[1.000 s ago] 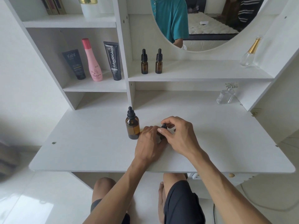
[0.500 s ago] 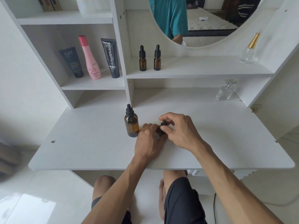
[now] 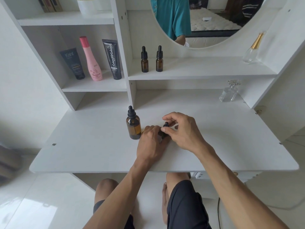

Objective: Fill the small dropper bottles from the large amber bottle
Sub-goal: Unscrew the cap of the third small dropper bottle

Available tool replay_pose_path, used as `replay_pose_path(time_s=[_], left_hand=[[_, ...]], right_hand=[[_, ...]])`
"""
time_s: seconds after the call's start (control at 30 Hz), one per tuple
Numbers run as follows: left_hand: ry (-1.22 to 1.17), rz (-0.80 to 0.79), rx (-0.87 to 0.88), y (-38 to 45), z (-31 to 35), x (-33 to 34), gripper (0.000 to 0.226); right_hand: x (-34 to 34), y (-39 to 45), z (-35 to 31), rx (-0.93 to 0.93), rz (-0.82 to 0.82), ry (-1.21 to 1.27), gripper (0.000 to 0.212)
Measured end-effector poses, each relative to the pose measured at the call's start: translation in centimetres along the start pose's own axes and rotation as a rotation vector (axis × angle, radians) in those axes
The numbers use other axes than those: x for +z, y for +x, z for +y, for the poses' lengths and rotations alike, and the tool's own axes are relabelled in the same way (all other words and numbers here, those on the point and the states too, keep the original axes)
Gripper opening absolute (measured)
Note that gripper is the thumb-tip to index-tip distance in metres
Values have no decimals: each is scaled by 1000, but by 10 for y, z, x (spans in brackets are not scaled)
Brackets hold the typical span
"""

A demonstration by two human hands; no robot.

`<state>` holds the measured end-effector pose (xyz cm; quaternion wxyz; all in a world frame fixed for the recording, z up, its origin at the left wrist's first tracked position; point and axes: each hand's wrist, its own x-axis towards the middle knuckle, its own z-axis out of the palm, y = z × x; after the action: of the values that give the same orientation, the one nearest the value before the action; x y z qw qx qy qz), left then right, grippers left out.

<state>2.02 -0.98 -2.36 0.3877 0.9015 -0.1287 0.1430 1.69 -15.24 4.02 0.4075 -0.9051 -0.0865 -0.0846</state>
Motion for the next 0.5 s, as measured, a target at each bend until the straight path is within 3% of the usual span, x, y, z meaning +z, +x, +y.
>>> replay_pose_path(time_s=[0.13,0.5], left_hand=[[-8,-4,-2,0,1,-1,20],[3,-15,-7,0,-1,0,27]], right_hand=[[-3,0,-1,-10,-72,7,38],[0,-1,-1,-16,-52,-1,39]])
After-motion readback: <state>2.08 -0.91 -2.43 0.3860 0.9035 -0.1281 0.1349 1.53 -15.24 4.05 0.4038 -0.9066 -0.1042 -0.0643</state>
